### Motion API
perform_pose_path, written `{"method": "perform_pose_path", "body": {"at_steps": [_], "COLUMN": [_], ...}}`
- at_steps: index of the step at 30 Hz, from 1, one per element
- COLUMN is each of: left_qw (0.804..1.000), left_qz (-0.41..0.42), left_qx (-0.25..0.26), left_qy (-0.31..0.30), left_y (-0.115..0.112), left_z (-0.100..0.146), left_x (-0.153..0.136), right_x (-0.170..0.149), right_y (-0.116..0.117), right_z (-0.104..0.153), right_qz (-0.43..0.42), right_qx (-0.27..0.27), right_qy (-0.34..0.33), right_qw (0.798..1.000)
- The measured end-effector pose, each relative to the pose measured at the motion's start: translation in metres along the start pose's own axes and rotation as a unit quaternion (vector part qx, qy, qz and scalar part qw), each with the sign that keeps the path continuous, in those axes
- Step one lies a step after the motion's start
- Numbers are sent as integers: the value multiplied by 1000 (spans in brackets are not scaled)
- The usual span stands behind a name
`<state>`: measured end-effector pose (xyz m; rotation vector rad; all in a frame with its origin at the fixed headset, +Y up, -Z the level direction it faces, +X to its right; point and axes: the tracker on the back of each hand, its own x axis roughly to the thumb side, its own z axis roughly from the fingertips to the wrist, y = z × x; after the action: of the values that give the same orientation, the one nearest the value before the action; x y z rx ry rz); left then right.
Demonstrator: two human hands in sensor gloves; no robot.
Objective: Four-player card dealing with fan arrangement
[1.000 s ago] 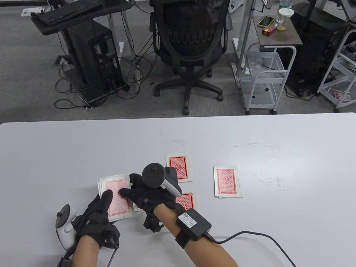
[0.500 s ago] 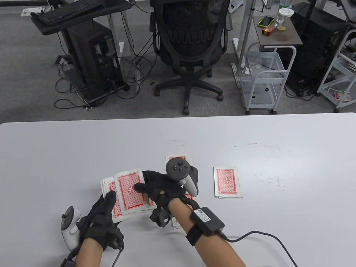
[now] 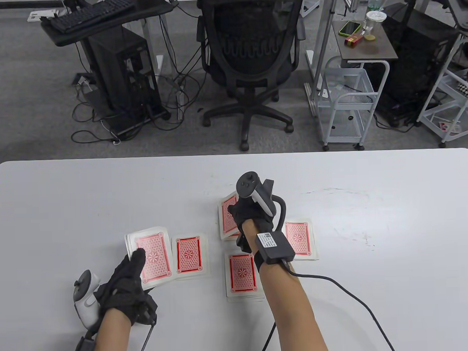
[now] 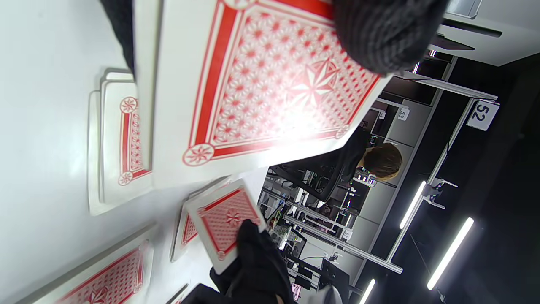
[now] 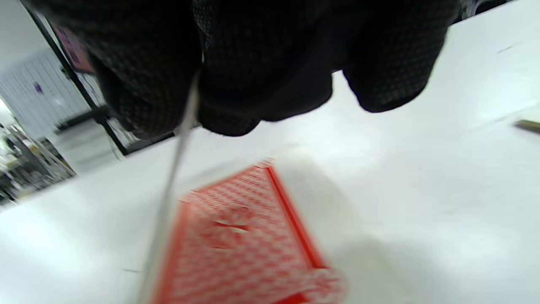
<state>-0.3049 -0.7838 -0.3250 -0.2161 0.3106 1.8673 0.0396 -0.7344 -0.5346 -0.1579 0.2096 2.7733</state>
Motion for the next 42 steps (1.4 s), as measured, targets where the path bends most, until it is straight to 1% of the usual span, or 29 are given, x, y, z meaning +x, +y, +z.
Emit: {"method": "perform_pose_path", "body": {"at_steps": [3, 6, 7, 9, 10, 13, 16, 17, 19, 20, 23, 25, 26, 28, 29, 30, 32, 33, 35, 37, 39, 42], "left_qw": [1000, 1000, 1000, 1000, 1000, 1000, 1000, 1000, 1000, 1000, 1000, 1000, 1000, 999, 999, 999, 999, 998, 996, 996, 997, 998], "left_qz": [1, -4, -5, -5, -4, -5, -2, -1, 3, 5, 12, 13, 12, 18, 15, 18, 23, 27, 23, 15, 20, 26], "left_qx": [-3, -2, -2, -2, -2, -1, 1, 1, 0, -2, -11, -16, -19, -17, -16, -23, -39, -50, -74, -73, -65, -54], "left_qy": [2, 4, 4, 5, 4, 1, -2, -3, -6, -8, -13, -16, -21, -28, -28, -31, -26, -29, -42, -45, -40, -33], "left_y": [0, 0, 0, 0, 1, 1, 0, 0, -3, -4, -9, -12, -13, -15, -15, -15, -16, -17, -20, -21, -20, -17], "left_z": [-1, -1, -1, 0, -1, -1, 0, 1, 2, 3, 4, 5, 6, 9, 10, 10, 10, 9, 7, 8, 9, 8], "left_x": [1, 1, 1, 1, 0, 0, 0, -1, -1, -2, -3, -3, -3, -3, -3, -3, -3, -2, 1, 1, 0, -1], "right_x": [-5, -3, -3, -1, 0, 11, 30, 40, 56, 67, 87, 95, 98, 96, 94, 92, 84, 80, 68, 52, 36, 1], "right_y": [15, 21, 21, 17, 12, -1, -8, -7, -3, 3, 20, 29, 32, 35, 34, 33, 30, 28, 25, 15, 4, -17], "right_z": [-9, -12, -12, -9, -5, 15, 44, 58, 79, 93, 122, 135, 140, 145, 144, 144, 140, 137, 131, 125, 118, 106], "right_qz": [67, 169, 186, 192, 176, 81, -27, -67, -116, -138, -167, -156, -162, -204, -230, -236, -253, -268, -314, -335, -318, -290], "right_qx": [-5, -15, -19, -32, -36, -20, 3, 21, 61, 90, 137, 135, 129, 97, 102, 111, 103, 109, 146, 143, 147, 141], "right_qy": [22, 13, 7, -8, -16, -52, -101, -126, -171, -210, -287, -285, -296, -270, -260, -254, -250, -251, -245, -237, -232, -207], "right_qw": [997, 985, 982, 981, 984, 995, 995, 990, 976, 964, 933, 936, 932, 936, 933, 931, 929, 924, 905, 901, 907, 924]}}
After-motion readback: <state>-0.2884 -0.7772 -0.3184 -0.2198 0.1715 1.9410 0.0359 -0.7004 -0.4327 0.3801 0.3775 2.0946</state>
